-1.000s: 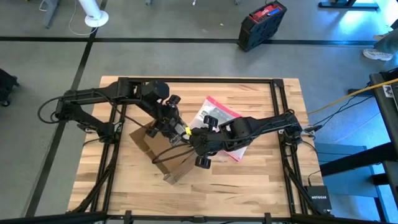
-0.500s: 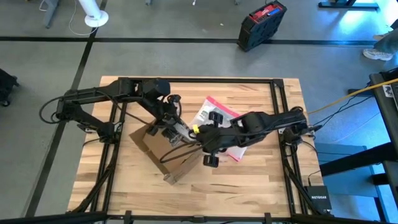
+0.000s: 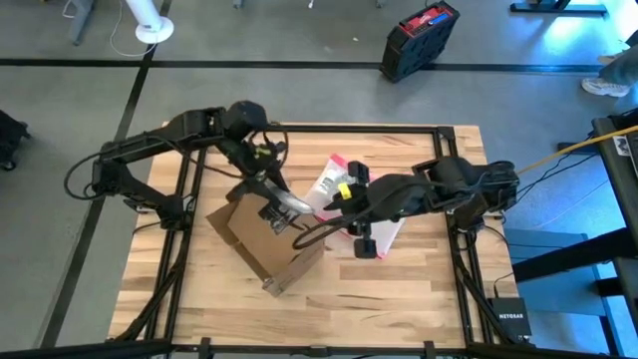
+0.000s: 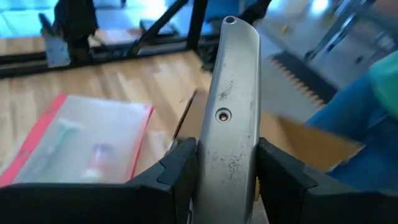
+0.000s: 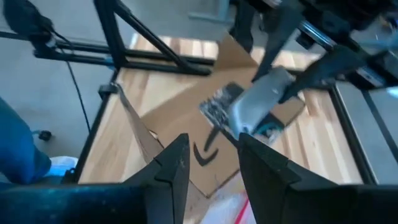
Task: Unpack boxes
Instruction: Break down the cardboard box with the gray cutter until it is fully flat
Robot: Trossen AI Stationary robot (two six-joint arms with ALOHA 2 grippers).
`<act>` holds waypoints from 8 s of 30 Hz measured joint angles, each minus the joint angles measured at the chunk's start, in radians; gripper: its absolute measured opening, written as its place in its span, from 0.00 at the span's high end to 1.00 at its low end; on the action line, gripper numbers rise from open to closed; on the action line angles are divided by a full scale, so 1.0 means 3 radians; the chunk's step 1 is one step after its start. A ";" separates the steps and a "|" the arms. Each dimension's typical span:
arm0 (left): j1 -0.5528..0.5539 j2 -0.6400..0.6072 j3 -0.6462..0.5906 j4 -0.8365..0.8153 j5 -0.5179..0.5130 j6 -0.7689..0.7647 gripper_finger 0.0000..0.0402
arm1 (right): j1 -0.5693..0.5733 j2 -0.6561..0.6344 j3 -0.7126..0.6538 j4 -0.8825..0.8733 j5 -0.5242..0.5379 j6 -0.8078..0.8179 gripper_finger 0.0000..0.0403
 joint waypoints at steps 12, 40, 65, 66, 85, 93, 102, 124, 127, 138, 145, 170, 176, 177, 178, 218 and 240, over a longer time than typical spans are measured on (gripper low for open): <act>0.0228 -0.0005 0.0045 0.0722 0.0917 -0.0939 0.66 | -0.0026 -0.0067 -0.0001 0.0531 0.0301 -0.0819 0.64; 0.0236 0.0074 0.0052 0.3114 0.1431 -0.3026 0.66 | -0.0295 -0.0402 -0.0044 0.1144 -0.0207 -0.0801 0.40; 0.0204 0.0205 0.0049 0.3613 0.1409 -0.3315 0.66 | -0.0775 -0.0055 -0.0044 0.2015 -0.1389 -0.1007 0.41; 0.0204 0.0205 0.0049 0.3615 0.1402 -0.3317 0.66 | -0.0799 -0.0048 -0.0043 0.2026 -0.1405 -0.1008 0.41; 0.0287 0.0315 0.0049 0.3433 0.1437 -0.3350 0.66 | -0.0833 0.0080 -0.0046 0.2071 -0.1632 -0.0881 0.41; 0.0303 0.0324 0.0048 0.3405 0.1366 -0.3441 0.66 | -0.0832 0.0072 -0.0043 0.1930 -0.1551 -0.0761 0.41; 0.0289 0.0325 0.0047 0.3424 0.1273 -0.3542 0.66 | -0.0832 0.0068 -0.0039 0.1833 -0.1520 -0.0678 0.45; 0.0237 0.0319 0.0053 0.3466 0.1344 -0.3432 0.78 | -0.0826 0.0070 -0.0051 0.1673 -0.1562 -0.0724 0.71; 0.0269 0.0321 0.0052 0.3379 0.1391 -0.3366 0.79 | -0.0825 0.0051 -0.0051 0.1603 -0.1563 -0.0713 0.71; 0.0404 0.0321 0.0050 0.2931 0.1340 -0.2787 0.61 | -0.0829 -0.0214 -0.0042 0.1454 -0.0961 -0.0407 0.72; 0.0376 0.0321 0.0049 0.2910 0.1080 -0.2454 0.57 | -0.0829 -0.0233 -0.0043 0.1273 -0.0644 -0.0195 0.73; -0.0048 0.0176 0.0049 0.2074 -0.0638 -0.1020 0.58 | -0.0982 -0.0223 -0.0043 0.1496 -0.0801 0.0209 0.73; -0.0181 0.0197 0.0051 0.2295 -0.0756 -0.1061 0.58 | -0.0982 -0.0155 -0.0045 0.1522 -0.0803 0.0201 0.73; -0.0196 0.0197 0.0050 0.2293 -0.0842 -0.1059 0.58 | -0.0982 -0.0154 -0.0045 0.1523 -0.0802 0.0201 0.73; -0.0206 0.0199 0.0050 0.2286 -0.0898 -0.1038 0.58 | -0.0982 -0.0154 -0.0045 0.1527 -0.0806 0.0201 0.73; -0.0380 0.0155 0.0338 0.1773 -0.1493 -0.0670 0.85 | -0.0984 -0.0140 -0.0039 0.1410 -0.0410 -0.0161 0.58; -0.0351 0.0155 0.0462 0.2017 -0.1497 -0.0423 0.86 | -0.0978 -0.0318 -0.0045 0.1346 -0.0247 -0.0308 0.58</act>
